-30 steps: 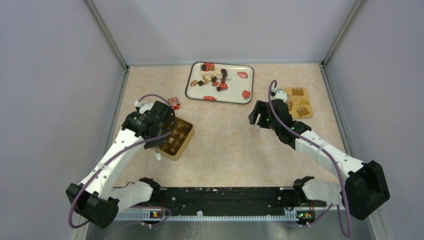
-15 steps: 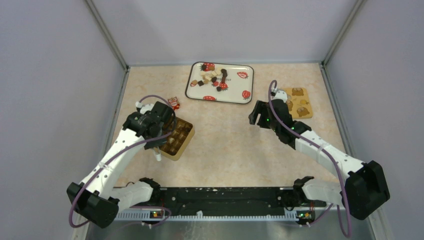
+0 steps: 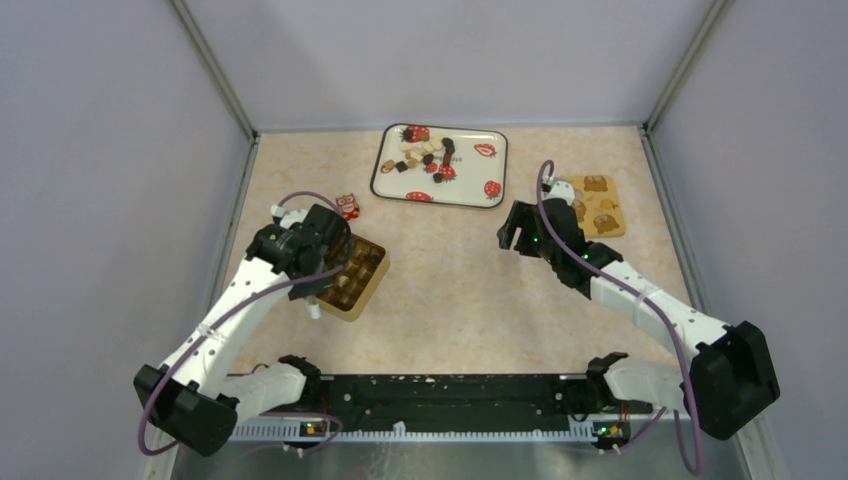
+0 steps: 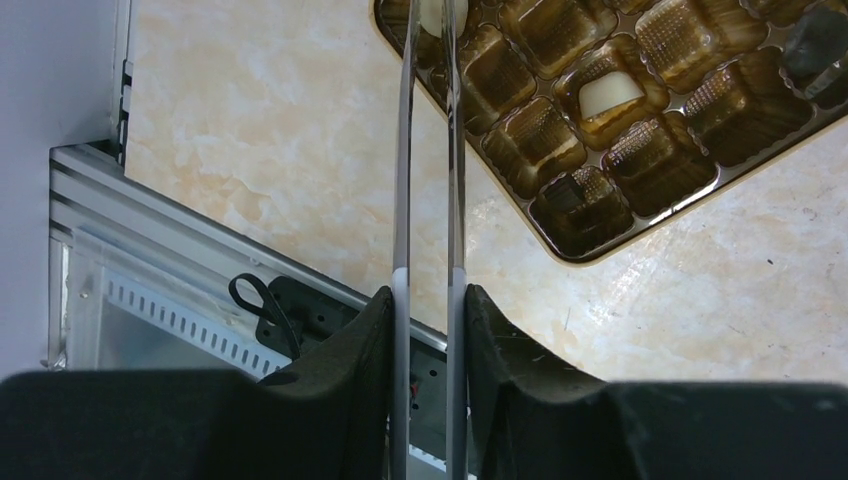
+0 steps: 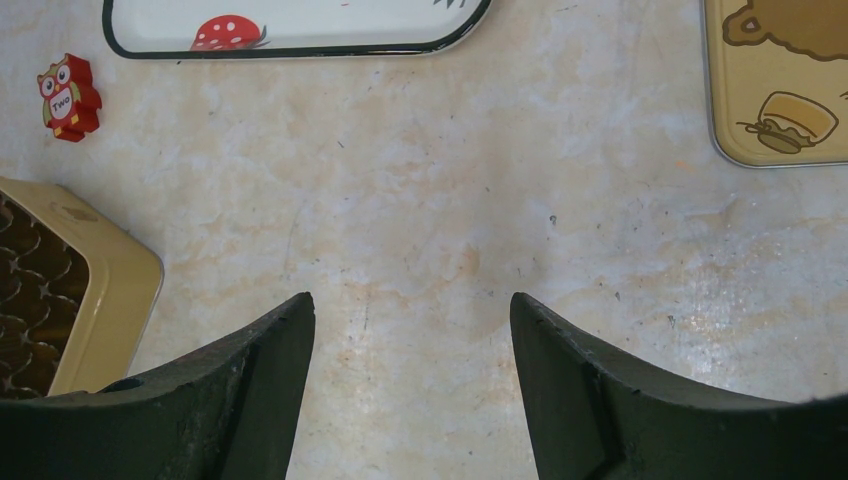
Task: Pack the chocolate
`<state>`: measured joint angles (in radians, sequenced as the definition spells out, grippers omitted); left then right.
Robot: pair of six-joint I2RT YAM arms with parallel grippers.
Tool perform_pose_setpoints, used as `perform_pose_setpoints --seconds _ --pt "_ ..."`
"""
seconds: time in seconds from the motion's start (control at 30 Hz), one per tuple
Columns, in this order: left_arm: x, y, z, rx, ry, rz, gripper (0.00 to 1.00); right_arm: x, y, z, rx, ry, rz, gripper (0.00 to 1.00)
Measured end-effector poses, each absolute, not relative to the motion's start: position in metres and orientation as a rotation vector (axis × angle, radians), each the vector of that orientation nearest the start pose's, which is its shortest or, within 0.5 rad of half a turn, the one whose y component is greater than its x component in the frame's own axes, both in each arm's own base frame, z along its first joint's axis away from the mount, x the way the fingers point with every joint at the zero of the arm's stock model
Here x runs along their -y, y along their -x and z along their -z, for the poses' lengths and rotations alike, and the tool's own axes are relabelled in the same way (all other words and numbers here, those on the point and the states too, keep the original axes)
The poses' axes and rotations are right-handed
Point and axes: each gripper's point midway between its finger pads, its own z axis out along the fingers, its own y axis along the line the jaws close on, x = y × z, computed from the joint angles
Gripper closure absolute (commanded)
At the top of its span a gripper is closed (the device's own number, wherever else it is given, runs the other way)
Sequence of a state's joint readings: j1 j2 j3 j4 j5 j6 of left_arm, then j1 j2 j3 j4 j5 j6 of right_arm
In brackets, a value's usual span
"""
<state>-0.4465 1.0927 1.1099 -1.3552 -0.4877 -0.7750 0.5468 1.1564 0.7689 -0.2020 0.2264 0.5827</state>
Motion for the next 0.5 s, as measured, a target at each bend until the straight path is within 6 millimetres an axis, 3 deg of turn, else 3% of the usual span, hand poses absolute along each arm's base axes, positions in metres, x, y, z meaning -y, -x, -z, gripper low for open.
perform_pose_setpoints --seconds 0.1,0.2,0.5 --pt "0.022 -0.177 -0.170 -2.604 0.506 -0.365 0.78 -0.168 -0.309 -0.150 -2.165 -0.171 -0.412 0.30" --pt "0.022 -0.179 -0.177 -2.595 0.497 -0.355 0.79 -0.168 -0.309 -0.150 -2.165 -0.171 -0.412 0.30" --pt "0.047 -0.219 -0.237 -2.440 0.397 -0.127 0.78 -0.168 -0.309 -0.151 -2.163 -0.171 -0.412 0.30"
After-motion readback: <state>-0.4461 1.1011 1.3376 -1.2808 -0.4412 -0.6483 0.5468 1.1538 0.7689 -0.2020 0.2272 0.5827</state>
